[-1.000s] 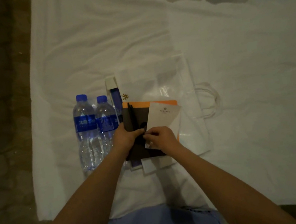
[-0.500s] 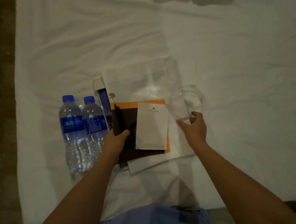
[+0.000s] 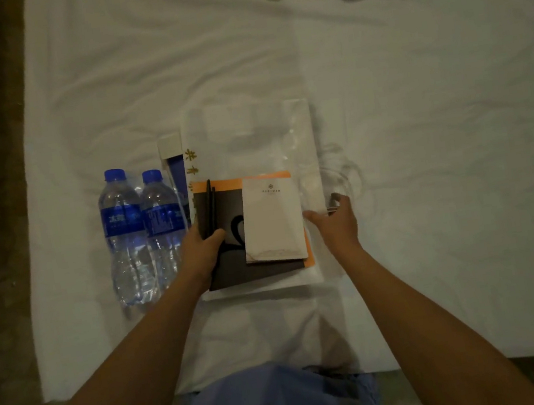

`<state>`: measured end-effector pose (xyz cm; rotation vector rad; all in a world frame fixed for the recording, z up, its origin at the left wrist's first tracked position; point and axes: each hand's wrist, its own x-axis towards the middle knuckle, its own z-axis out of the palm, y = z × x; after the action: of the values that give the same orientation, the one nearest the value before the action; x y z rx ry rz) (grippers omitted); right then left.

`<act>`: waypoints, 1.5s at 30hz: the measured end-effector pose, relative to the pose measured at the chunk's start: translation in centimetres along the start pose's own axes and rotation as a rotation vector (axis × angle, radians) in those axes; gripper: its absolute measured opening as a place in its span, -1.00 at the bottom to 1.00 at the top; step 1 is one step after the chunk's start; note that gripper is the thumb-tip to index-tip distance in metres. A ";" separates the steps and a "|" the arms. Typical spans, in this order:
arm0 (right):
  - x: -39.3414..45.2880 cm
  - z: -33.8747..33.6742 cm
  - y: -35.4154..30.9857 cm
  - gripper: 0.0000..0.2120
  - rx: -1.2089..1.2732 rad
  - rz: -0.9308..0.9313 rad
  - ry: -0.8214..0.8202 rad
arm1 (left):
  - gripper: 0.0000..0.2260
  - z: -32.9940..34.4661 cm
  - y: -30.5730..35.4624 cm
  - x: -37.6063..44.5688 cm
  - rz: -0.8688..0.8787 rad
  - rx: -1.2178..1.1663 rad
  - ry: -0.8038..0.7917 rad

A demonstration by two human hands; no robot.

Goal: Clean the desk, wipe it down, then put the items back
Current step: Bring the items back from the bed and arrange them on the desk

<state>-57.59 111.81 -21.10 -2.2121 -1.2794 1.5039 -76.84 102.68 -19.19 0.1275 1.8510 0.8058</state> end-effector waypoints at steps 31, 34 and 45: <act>-20.6 -22.6 -0.6 -0.81 0.456 -0.199 0.251 | -0.71 2.6 14.0 -22.5 0.407 0.103 -0.348; -24.6 -25.2 1.5 -0.83 0.511 -0.181 0.400 | -0.76 5.2 15.4 -25.4 0.456 0.174 -0.485; -39.4 -31.7 15.6 -0.78 0.730 0.011 0.876 | -0.80 17.4 10.7 -39.0 0.437 0.458 -0.975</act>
<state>-27.55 83.09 11.70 -1.9460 -0.3543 0.6416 -48.08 101.83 14.08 1.0501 1.0295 0.4408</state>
